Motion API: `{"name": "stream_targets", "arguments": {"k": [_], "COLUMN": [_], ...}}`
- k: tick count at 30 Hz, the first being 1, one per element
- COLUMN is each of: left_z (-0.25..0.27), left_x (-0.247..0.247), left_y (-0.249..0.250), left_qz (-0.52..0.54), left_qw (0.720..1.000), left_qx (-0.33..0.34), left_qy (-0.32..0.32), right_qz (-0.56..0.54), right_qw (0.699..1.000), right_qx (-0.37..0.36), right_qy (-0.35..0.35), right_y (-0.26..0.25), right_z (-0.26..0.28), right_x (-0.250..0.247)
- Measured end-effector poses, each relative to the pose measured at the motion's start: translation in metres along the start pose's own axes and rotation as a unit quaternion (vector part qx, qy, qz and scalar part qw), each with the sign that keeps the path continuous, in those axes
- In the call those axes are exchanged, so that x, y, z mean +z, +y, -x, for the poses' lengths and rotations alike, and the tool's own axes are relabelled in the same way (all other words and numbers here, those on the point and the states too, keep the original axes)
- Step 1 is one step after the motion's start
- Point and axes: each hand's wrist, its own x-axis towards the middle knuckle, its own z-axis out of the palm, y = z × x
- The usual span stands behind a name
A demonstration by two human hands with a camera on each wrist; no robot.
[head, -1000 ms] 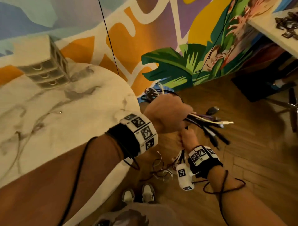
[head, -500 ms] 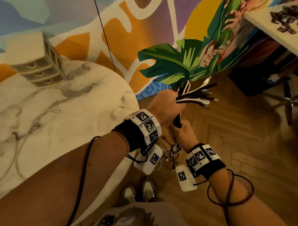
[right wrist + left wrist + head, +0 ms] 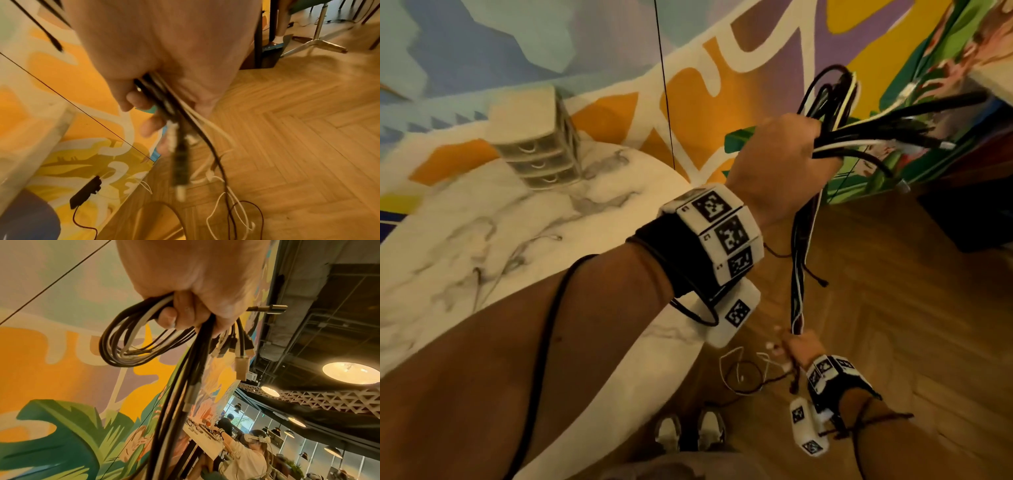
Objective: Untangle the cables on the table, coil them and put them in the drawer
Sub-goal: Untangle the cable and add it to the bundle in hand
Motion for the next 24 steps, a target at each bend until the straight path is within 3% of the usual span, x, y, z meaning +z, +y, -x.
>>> {"name": "stream_targets", "arguments": {"k": [7,11,14,19,24], "left_z": [-0.005,0.006,0.023,0.058,0.072], "left_x": [-0.002,0.016,0.039,0.073,0.081], "left_y": [-0.005,-0.016,-0.033,-0.067,-0.076], "left_qz": [0.045,0.049,0.056,0.049,0.061], "left_qw": [0.998,0.998,0.996,0.990,0.978], "left_qx": [-0.007,-0.032,-0.066,-0.106,-0.161], "left_qy": [0.031,-0.006,-0.037,-0.080,-0.116], "right_qz": [0.105,0.097,0.062,-0.061,0.061], "right_qw": [0.994,0.990,0.984,0.945,0.929], "right_qx": [-0.005,-0.087,-0.165,-0.312,-0.359], "right_qy": [0.000,-0.055,-0.026,-0.071,-0.060], "right_y": [-0.004,-0.010,-0.035,-0.095,-0.138], "right_z": [-0.010,0.002,0.025,0.074,0.079], "right_x": [-0.007,-0.019,-0.031,-0.048,-0.046]}}
